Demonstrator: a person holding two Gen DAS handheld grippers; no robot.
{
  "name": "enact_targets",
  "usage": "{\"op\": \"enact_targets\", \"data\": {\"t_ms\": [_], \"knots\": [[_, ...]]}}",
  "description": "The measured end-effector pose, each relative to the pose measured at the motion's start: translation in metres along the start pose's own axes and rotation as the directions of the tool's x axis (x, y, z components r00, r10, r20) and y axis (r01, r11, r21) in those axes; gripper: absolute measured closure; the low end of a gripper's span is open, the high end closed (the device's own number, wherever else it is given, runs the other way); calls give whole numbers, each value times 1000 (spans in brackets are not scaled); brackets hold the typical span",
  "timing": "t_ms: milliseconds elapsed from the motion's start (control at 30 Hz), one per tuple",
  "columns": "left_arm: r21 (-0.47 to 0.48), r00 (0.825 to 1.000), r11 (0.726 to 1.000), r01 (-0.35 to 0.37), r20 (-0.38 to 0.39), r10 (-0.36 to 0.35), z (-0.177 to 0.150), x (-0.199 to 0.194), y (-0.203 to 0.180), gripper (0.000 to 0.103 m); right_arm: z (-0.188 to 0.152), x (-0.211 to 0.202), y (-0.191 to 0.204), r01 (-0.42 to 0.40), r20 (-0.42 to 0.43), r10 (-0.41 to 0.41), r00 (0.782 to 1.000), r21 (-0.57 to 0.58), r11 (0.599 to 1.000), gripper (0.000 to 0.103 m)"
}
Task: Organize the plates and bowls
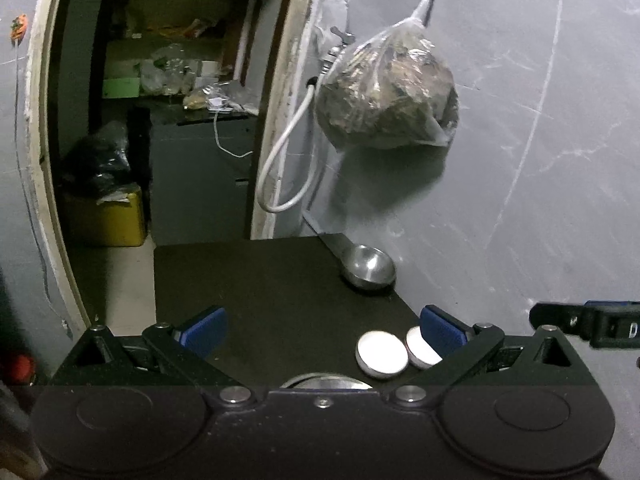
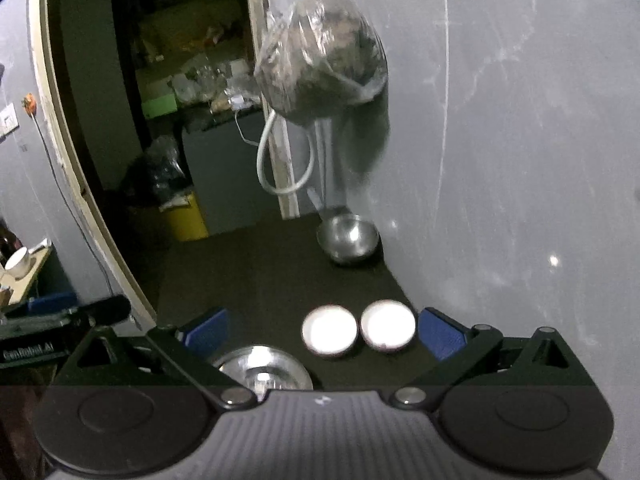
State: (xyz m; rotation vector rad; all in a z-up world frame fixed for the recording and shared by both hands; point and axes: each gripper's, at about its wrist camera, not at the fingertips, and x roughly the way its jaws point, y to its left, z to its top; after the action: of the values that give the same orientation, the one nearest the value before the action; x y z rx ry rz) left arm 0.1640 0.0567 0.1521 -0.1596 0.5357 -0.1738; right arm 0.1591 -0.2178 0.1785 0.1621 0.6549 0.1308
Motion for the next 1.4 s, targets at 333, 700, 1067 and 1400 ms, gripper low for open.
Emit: {"op": "enact_targets", "data": {"t_ms": [333, 700, 1067, 1400], "knots": [[-61, 992, 991, -123, -23, 122, 19, 70, -7, 1, 39, 87, -31, -8, 27, 9, 1000, -53, 999, 0], [-44, 970, 973, -227, -96, 222, 39, 186, -17, 1, 43, 202, -74, -45, 2, 45, 999, -7, 999, 0], [-23, 963, 975, -220, -166, 213, 29, 277, -35, 1, 19, 280, -87, -97, -100, 102, 990, 54, 994, 0], [-37, 959, 984, -176, -232, 163, 29, 365, -26, 1, 7, 350, -90, -137, -121, 160, 980, 184, 973, 0]]}}
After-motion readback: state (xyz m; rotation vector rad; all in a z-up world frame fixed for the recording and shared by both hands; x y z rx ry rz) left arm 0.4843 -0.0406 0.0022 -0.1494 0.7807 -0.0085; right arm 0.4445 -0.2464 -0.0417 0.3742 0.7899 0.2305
